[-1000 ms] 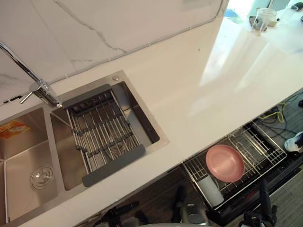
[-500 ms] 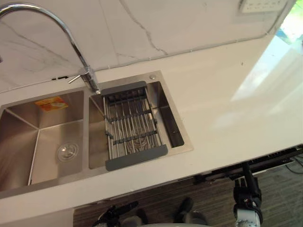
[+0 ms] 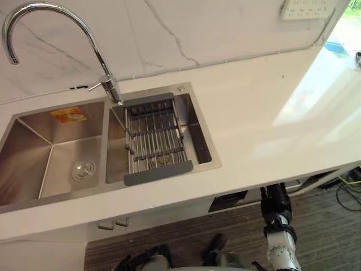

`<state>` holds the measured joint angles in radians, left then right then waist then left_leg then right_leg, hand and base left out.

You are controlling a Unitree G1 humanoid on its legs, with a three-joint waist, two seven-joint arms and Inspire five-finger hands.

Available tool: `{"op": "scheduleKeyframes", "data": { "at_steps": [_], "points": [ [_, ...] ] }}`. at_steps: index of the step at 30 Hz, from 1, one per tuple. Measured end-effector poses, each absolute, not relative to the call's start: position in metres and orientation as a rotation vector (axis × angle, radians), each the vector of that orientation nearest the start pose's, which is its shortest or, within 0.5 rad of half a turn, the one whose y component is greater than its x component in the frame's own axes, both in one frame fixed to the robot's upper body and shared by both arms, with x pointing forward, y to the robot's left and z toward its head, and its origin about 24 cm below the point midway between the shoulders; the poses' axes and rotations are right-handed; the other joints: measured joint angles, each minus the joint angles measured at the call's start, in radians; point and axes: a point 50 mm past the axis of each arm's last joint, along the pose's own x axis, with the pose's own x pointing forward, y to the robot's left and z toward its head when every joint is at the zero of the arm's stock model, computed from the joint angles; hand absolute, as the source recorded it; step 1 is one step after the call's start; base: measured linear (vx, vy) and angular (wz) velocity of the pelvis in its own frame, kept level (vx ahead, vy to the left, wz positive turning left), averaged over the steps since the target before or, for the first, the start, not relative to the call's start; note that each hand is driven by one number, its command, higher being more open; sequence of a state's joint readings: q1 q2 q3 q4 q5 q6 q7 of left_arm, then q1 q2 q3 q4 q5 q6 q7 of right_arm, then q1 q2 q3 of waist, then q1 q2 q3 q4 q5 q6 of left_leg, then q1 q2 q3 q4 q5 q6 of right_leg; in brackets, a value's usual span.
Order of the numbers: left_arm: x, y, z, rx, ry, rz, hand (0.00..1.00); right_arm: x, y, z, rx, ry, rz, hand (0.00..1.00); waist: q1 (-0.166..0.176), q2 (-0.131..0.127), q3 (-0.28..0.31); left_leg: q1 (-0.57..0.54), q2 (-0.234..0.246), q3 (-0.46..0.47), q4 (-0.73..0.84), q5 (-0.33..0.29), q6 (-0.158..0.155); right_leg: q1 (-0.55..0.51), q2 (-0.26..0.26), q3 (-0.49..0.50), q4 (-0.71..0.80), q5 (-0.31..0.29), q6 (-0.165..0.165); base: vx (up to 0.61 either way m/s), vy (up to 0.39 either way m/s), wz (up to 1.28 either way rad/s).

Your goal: Walk over to the sink, pick up the cup, carry it to the dishwasher, place the cup inside the dishwasher, then close the dishwasher door

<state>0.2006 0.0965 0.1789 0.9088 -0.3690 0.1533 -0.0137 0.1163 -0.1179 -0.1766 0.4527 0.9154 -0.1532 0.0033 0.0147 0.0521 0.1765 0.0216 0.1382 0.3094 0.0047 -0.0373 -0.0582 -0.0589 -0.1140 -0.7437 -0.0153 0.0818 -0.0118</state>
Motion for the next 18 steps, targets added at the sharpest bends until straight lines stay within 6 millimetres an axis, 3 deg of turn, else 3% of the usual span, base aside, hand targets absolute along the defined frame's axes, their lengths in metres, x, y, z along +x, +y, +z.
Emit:
{"op": "scheduleKeyframes", "data": {
  "at_steps": [1, 2, 7, 11, 12, 13, 15, 16, 18],
  "points": [
    [0.063, 0.209, -0.161, -0.401, 1.156, 0.431, 1.00, 0.182, -0.234, -0.069, 0.730, 0.311, -0.460, 1.00, -0.002, 0.001, -0.001, -0.007, 0.018, 0.004, 0.003, 0.006, -0.007, -0.040, -0.013, 0.027, 0.097, -0.007, -0.031, 0.01, -0.081, 0.13],
    [0.064, 0.212, -0.160, -0.426, 1.141, 0.435, 1.00, 0.170, -0.225, -0.080, 0.713, 0.382, -0.422, 1.00, -0.003, -0.017, -0.001, 0.004, 0.016, 0.001, 0.003, 0.015, -0.020, -0.049, -0.028, 0.047, 0.157, -0.074, -0.055, 0.03, -0.114, 0.18],
    [0.061, 0.209, -0.161, -0.543, 1.119, 0.451, 1.00, 0.118, -0.194, -0.129, 0.654, 0.718, -0.376, 1.00, -0.001, -0.045, -0.014, 0.028, 0.030, 0.014, 0.005, 0.019, -0.021, -0.069, -0.067, 0.023, 0.295, -0.185, -0.059, 0.05, -0.093, 0.19],
    [0.060, 0.210, -0.160, -0.598, 1.106, 0.427, 1.00, 0.099, -0.204, -0.142, 0.546, 0.814, -0.400, 1.00, -0.021, -0.079, -0.012, 0.045, -0.050, 0.077, 0.065, -0.011, -0.011, -0.084, -0.121, 0.005, 0.356, -0.204, -0.051, 0.01, 0.036, 0.21],
    [0.061, 0.216, -0.159, -0.592, 1.104, 0.416, 1.00, 0.089, -0.205, -0.148, 0.520, 0.863, -0.420, 1.00, -0.026, -0.108, -0.013, 0.054, -0.074, 0.079, 0.054, -0.046, 0.009, -0.086, -0.141, 0.002, 0.393, -0.208, -0.042, -0.02, 0.051, 0.19],
    [0.060, 0.220, -0.158, -0.590, 1.099, 0.417, 1.00, 0.086, -0.205, -0.149, 0.500, 0.879, -0.427, 1.00, -0.027, -0.119, -0.012, 0.063, -0.080, 0.077, 0.032, -0.043, 0.007, -0.109, -0.160, 0.033, 0.460, -0.205, -0.036, -0.07, 0.024, 0.11],
    [0.057, 0.224, -0.158, -0.575, 1.121, 0.416, 1.00, 0.073, -0.207, -0.155, 0.467, 0.948, -0.459, 1.00, -0.033, -0.116, -0.009, 0.081, -0.066, 0.064, 0.010, -0.038, 0.015, -0.153, -0.170, 0.177, 0.576, -0.216, -0.010, -0.04, -0.004, 0.25],
    [0.058, 0.226, -0.158, -0.560, 1.131, 0.403, 1.00, 0.052, -0.209, -0.162, 0.455, 1.034, -0.509, 1.00, -0.041, -0.116, -0.009, 0.088, -0.054, 0.030, -0.003, -0.037, 0.014, -0.144, -0.158, 0.281, 0.560, -0.232, 0.020, 0.07, -0.019, 0.56],
    [0.062, 0.228, -0.158, -0.558, 1.134, 0.400, 1.00, 0.044, -0.208, -0.164, 0.486, 1.048, -0.565, 1.00, -0.043, -0.114, -0.009, 0.080, -0.048, -0.002, -0.015, -0.024, 0.004, -0.120, -0.144, 0.371, 0.435, -0.228, 0.039, 0.08, -0.069, 0.47]
  ]
}}
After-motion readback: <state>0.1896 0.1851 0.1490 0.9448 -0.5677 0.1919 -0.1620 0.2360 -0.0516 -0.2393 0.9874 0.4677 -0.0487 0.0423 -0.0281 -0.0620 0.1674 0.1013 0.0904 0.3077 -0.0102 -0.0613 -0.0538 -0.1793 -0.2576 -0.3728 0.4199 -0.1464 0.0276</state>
